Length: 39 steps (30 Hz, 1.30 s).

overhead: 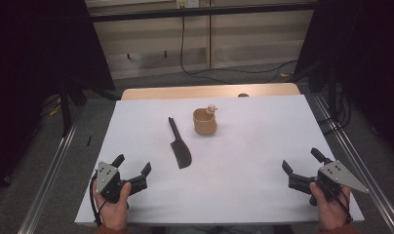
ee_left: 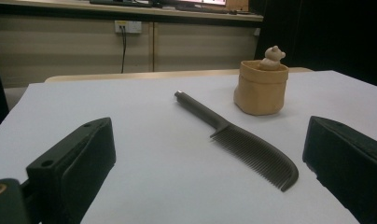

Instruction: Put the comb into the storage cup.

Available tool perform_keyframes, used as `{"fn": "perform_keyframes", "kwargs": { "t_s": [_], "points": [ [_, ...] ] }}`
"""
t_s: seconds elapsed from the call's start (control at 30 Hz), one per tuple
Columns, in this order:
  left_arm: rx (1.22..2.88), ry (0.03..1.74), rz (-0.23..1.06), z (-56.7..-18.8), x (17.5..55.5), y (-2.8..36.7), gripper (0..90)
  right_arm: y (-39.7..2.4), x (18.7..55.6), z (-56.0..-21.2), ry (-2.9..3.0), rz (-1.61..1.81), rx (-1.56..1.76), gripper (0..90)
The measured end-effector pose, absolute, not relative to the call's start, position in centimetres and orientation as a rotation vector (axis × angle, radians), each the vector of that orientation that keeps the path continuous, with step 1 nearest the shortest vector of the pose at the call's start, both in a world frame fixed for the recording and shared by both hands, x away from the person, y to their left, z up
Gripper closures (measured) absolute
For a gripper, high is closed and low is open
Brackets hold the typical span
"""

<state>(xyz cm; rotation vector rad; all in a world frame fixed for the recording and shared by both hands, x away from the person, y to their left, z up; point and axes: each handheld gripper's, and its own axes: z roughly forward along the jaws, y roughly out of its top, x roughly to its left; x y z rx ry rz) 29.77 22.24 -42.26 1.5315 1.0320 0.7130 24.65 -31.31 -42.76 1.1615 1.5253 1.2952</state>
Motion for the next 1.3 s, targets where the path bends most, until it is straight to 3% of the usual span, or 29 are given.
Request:
{"fn": "perform_keyframes", "kwargs": {
  "t_s": [0.67, 1.3],
  "points": [
    [1.531, 0.963, 0.633, -41.5, 31.0, 21.8, 1.8, -31.4, 24.8, -42.9, 1.535, 1.322, 1.188, 0.0],
    [1.499, 0.951, 0.663, -40.0, 33.2, 21.3, 1.7, -31.2, 24.6, -42.8, 1.567, 1.363, 1.185, 0.3]
  ]
}}
